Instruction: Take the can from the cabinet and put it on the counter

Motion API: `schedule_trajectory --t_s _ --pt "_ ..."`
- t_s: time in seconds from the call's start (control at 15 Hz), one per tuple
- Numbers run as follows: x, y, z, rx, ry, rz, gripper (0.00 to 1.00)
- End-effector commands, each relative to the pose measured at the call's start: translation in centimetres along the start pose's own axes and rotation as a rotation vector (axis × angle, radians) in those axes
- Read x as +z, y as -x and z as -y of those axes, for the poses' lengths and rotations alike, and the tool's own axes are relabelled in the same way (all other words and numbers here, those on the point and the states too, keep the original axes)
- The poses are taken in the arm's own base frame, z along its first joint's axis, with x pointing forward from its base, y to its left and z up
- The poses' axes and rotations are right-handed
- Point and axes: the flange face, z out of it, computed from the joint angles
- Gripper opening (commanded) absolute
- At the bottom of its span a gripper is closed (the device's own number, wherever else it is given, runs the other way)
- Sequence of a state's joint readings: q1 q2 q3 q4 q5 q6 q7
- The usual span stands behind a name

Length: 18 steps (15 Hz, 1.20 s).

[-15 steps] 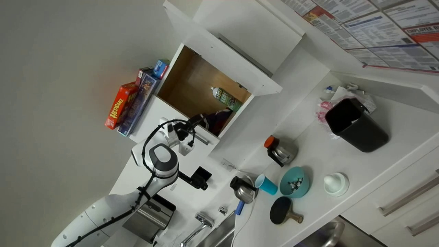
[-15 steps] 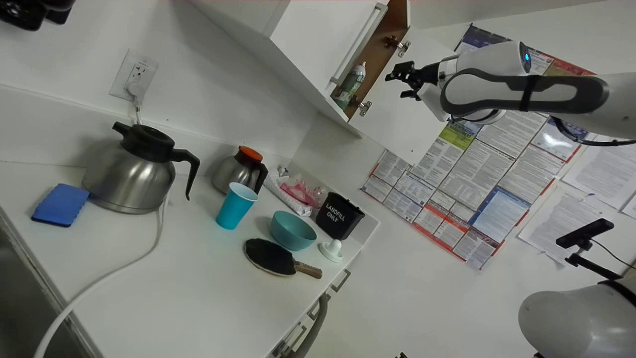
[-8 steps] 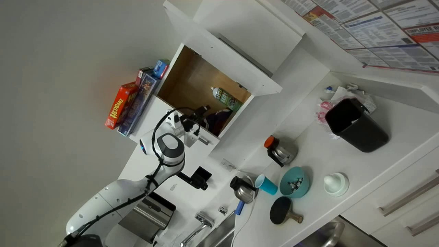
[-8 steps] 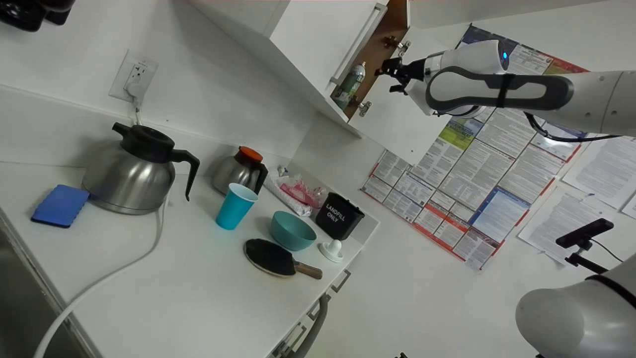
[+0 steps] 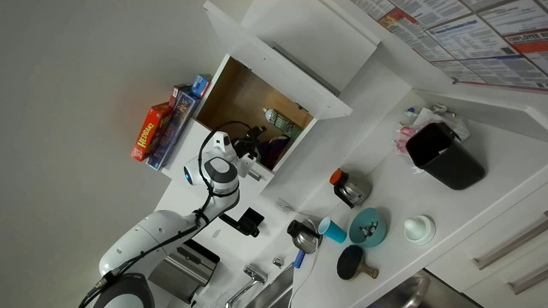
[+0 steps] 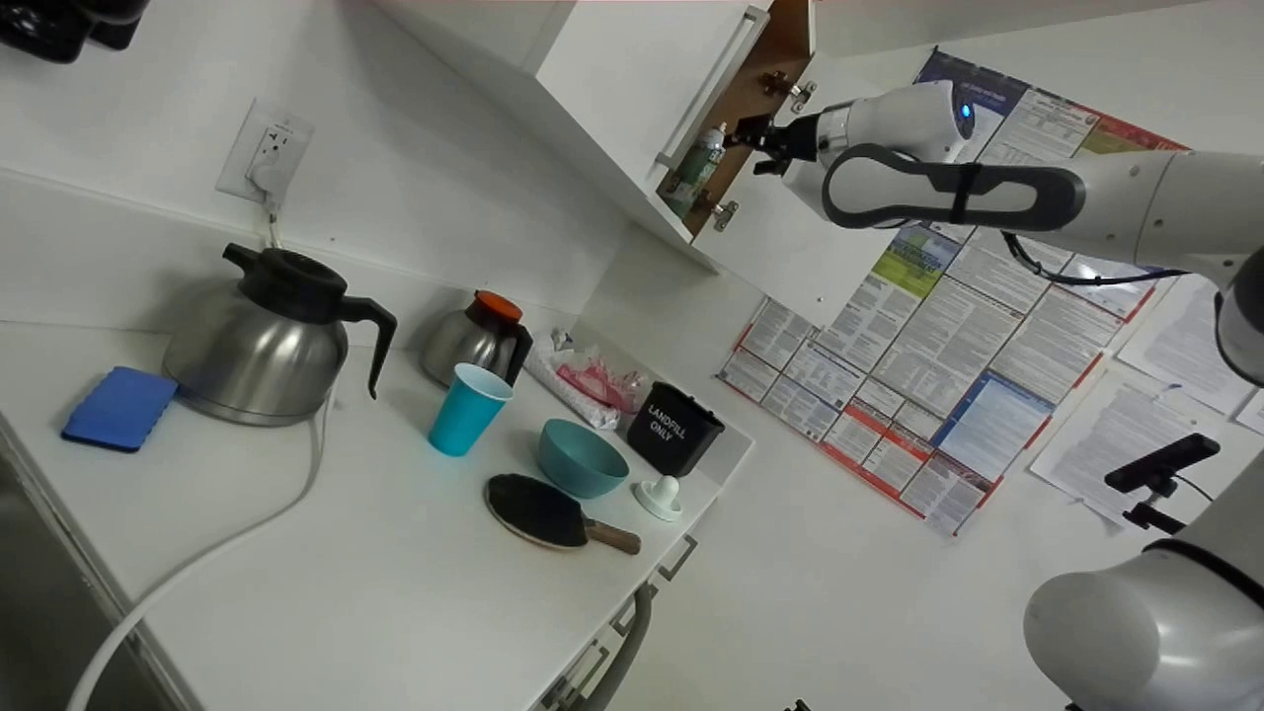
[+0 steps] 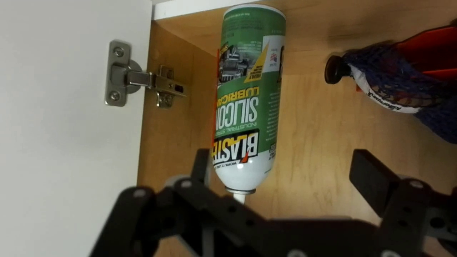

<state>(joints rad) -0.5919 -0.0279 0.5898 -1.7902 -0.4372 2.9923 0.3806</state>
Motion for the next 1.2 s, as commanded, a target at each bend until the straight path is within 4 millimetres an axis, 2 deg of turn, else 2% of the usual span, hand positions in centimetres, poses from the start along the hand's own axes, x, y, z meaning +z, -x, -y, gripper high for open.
schedule_trajectory --t_s 0.0,0.67,1.13 --pt "1.9 -1.2 -0.1 -0.012 0.014 -0.005 1.0" --pt "6.9 -1.5 2.3 -0.031 0.053 0.016 1.0" --pt "9.0 -2.0 2.4 -0.004 0.12 -0.001 1.0"
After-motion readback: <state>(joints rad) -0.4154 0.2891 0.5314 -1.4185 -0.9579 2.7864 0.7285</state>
